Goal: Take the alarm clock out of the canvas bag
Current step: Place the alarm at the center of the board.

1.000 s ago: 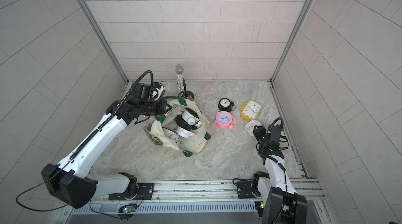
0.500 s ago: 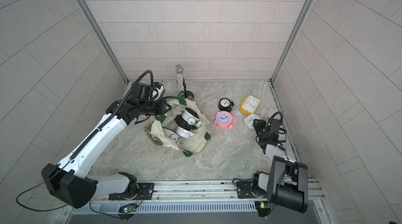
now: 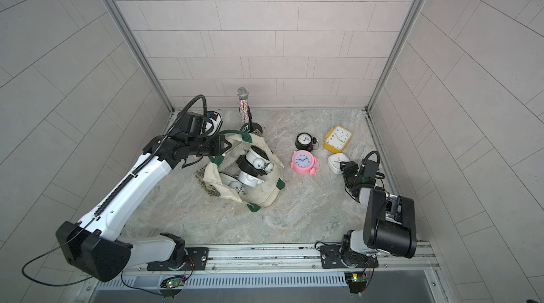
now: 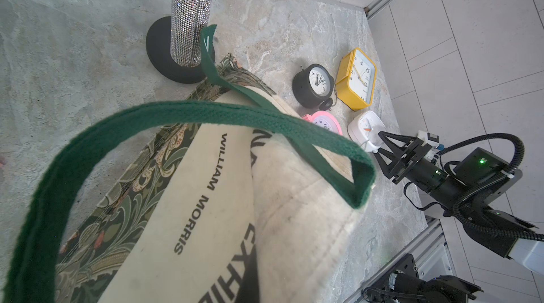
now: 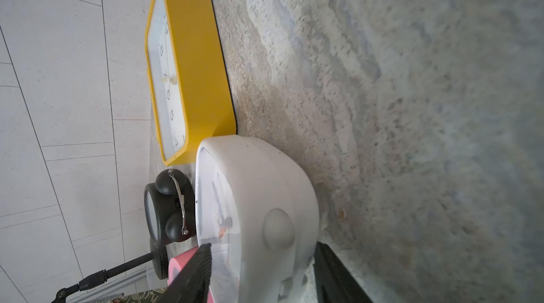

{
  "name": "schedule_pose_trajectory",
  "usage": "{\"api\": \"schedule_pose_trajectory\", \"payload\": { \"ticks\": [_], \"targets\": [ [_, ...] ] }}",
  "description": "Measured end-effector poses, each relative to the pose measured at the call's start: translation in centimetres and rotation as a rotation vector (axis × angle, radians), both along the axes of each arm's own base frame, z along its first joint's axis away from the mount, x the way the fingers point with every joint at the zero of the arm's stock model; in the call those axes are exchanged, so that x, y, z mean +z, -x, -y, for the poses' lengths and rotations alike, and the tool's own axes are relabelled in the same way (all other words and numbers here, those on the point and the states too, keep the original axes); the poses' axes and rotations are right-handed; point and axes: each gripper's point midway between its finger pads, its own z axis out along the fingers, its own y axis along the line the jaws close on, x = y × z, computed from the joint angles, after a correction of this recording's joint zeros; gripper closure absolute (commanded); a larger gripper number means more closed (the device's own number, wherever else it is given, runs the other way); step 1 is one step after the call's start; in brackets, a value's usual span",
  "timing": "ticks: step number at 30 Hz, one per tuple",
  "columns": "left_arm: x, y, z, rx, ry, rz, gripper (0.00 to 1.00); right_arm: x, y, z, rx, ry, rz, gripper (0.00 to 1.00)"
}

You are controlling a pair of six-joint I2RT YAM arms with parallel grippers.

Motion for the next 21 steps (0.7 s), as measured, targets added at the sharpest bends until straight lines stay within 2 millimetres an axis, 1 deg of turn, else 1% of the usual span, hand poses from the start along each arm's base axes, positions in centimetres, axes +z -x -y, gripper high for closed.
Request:
{"api": "schedule_pose_trajectory", "payload": {
  "ticks": [6,10,13,15,17,18,21],
  "targets": [
    [0.0,0.0,0.0,-0.001,0.001,0.0,1.0,0.1,0.2,0.4,-0.005,-0.008,0.012,0.32],
    [0.0,0.0,0.0,-0.001,0.001,-0.001,1.0,0.0,0.5,0.9,-0.014,-0.002,0.003,0.25],
    [0.0,0.1,0.0,-0.001,0.001,-0.001,1.0,0.5,1.0,1.2,-0.026,0.019,-0.004,0.24],
    [0.0,0.1,0.0,-0.002,0.002,-0.001,1.0,1.0,1.3,1.4,-0.027,0.042,-0.004,0.23],
    [0.0,0.2,0.0,-0.003,0.003,-0.001,1.0,1.5,1.6,1.5,-0.027,0.059,-0.009,0.18],
    [0.0,0.2,0.0,-0.003,0.003,-0.001,1.0,2.0,1.6,1.5,-0.027,0.066,-0.005,0.16],
    [0.0,0.2,0.0,-0.003,0.003,0.0,1.0,4.2,1.1,1.5,-0.014,0.077,0.035,0.16]
  ]
}}
